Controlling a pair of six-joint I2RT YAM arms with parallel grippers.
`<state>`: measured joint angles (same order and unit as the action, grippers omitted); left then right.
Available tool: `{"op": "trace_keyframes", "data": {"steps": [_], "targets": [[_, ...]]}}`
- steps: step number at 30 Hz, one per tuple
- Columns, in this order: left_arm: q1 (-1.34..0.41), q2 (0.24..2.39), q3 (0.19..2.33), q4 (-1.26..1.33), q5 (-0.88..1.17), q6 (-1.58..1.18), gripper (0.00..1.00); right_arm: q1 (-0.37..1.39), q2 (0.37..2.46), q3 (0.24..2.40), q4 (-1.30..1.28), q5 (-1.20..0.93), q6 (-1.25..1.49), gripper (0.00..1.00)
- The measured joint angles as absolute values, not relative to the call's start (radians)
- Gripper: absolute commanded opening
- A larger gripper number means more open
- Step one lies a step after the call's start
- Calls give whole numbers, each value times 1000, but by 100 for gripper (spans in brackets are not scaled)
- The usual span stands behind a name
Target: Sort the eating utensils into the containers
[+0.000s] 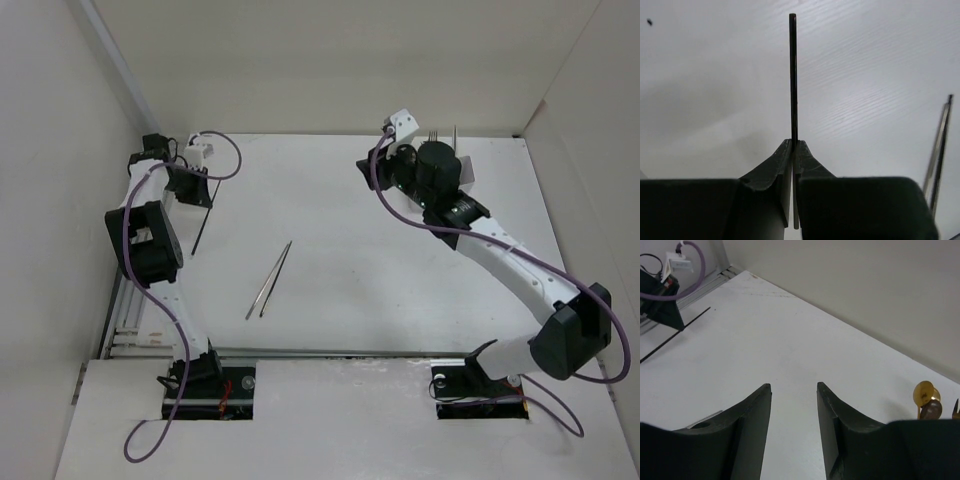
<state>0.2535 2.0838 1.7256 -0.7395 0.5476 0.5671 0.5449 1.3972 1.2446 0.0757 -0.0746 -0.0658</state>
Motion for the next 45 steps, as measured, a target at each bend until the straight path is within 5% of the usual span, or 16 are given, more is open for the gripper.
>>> {"op": "trace_keyframes", "data": {"steps": [5,10,14,23,35,45], "targets": [[230,2078,1813,-752,679,488,0,562,1373,1217,75,-77,-28,49],[168,2029,1911,-735,773,401,0,591,1452,1263,90,-150,56,83],[89,1906,1932,-661,820,315,0,625,1610,1363,171,-250,155,93],[38,1662,1938,-506,888,162,0,663,1897,1567,380,-414,364,89],[-30,1647,1884,-501,885,109,0,669,1962,1623,545,-507,479,83],[-51,1646,1816,-497,881,94,0,669,2033,1690,570,-508,518,66]]}}
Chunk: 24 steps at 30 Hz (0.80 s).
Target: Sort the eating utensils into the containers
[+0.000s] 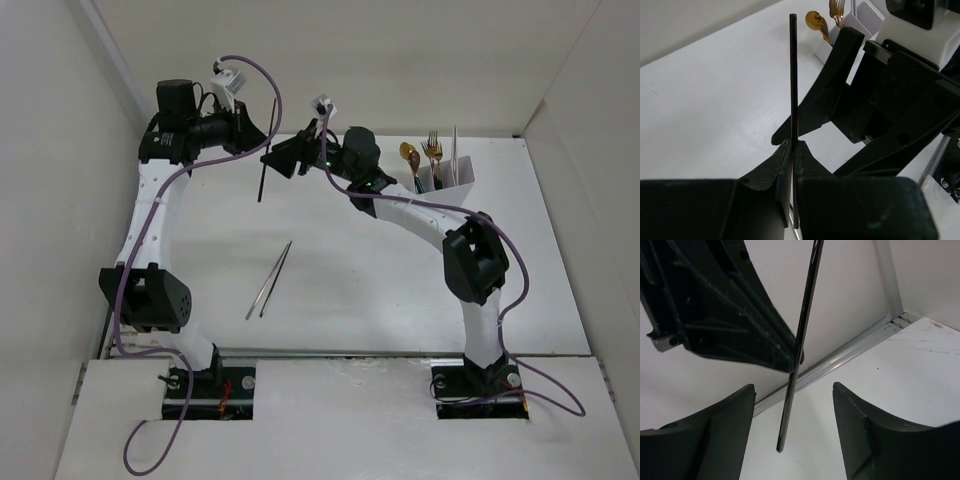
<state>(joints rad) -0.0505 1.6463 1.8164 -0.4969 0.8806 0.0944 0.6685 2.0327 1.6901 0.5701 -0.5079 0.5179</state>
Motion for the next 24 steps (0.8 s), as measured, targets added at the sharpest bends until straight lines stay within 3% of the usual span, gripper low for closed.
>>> {"op": "trace_keyframes", "data": {"steps": [3,5,6,8,11,12,13,14,19,24], "targets": [[-59,1646,1785,-497,880,91,0,669,2059,1709,570,-507,528,55],[-62,1646,1771,-499,881,89,0,669,2074,1718,569,-506,533,41],[-64,1646,1767,-496,879,89,0,669,2080,1721,569,-506,534,23],[-64,1646,1765,-490,873,89,0,669,2088,1722,570,-511,543,0],[-63,1644,1759,-487,875,88,1,669,2089,1723,567,-505,548,0],[-63,1642,1757,-484,873,88,21,669,2089,1723,567,-505,547,0],[-64,1640,1752,-476,871,89,84,669,2089,1723,569,-504,544,0],[-65,1638,1748,-465,857,95,100,669,2088,1721,565,-504,537,0],[-68,1632,1731,-481,784,113,100,651,2046,1624,565,-451,487,0],[-72,1630,1723,-502,651,165,100,504,1935,1540,414,-378,333,0]]}}
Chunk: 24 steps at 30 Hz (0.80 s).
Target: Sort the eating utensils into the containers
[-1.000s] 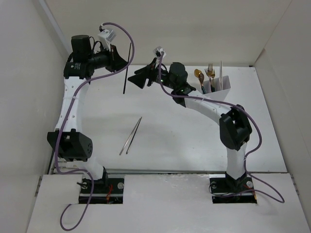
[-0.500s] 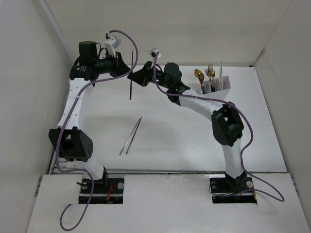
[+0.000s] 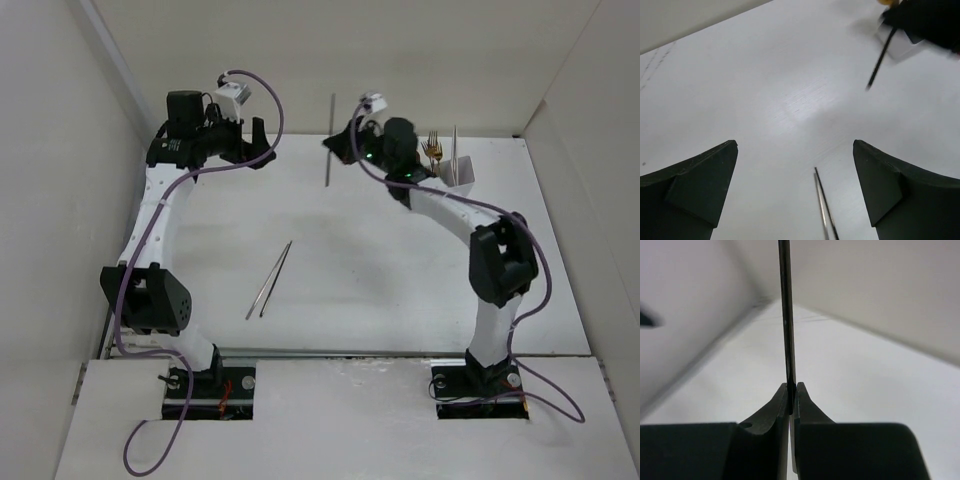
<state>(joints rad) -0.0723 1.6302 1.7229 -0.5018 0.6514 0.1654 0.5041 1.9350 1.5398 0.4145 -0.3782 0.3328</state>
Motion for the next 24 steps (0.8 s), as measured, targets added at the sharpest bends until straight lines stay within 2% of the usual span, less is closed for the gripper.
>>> {"op": "trace_keyframes", "data": {"steps": [4,10,16,24], "targets": [[-72,1620,1683,-503,517,193,100,295,1844,1540,271,-218,126,0],[-64,1620,1642,-514,392,221,100,47,1758,1515,216,-72,-60,0],[-55,1620,1618,-503,379,255,100,14,1761,1478,184,-32,-164,0],[-81,1631,1452,-514,310,363,100,16,1779,1407,165,52,-202,0]]}}
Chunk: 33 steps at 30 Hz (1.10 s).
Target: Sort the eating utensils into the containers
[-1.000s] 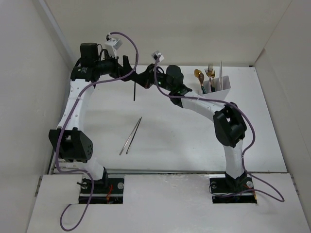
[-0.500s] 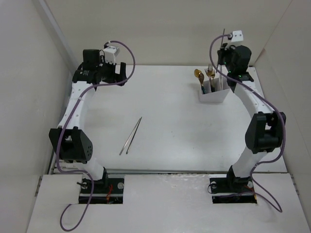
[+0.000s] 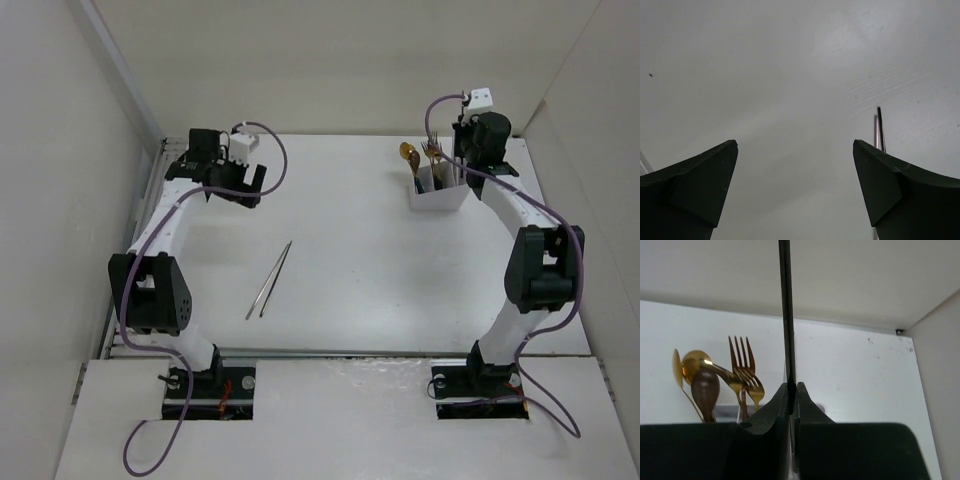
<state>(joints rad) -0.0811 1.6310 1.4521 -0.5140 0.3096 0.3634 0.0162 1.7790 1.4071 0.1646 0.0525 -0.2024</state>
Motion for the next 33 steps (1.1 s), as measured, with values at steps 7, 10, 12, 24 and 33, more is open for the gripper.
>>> {"op": "trace_keyframes", "data": {"steps": [7,10,12,24,33], "targets": [[-103,1660,1307,-556,362,451,100,16,1796,1353,155,103,-191,19],[-119,1663,1301,-584,416,490,100,16,1796,1341,155,125,-158,37],[-136,1663,1301,-592,432,515,96,14,1796,1335,156,134,-126,43],[-239,1780,1185,-626,313,573,71,14,1665,1230,141,114,-18,49],[-247,1803,1178,-633,310,578,71,70,1436,1158,150,117,-2,49]]}}
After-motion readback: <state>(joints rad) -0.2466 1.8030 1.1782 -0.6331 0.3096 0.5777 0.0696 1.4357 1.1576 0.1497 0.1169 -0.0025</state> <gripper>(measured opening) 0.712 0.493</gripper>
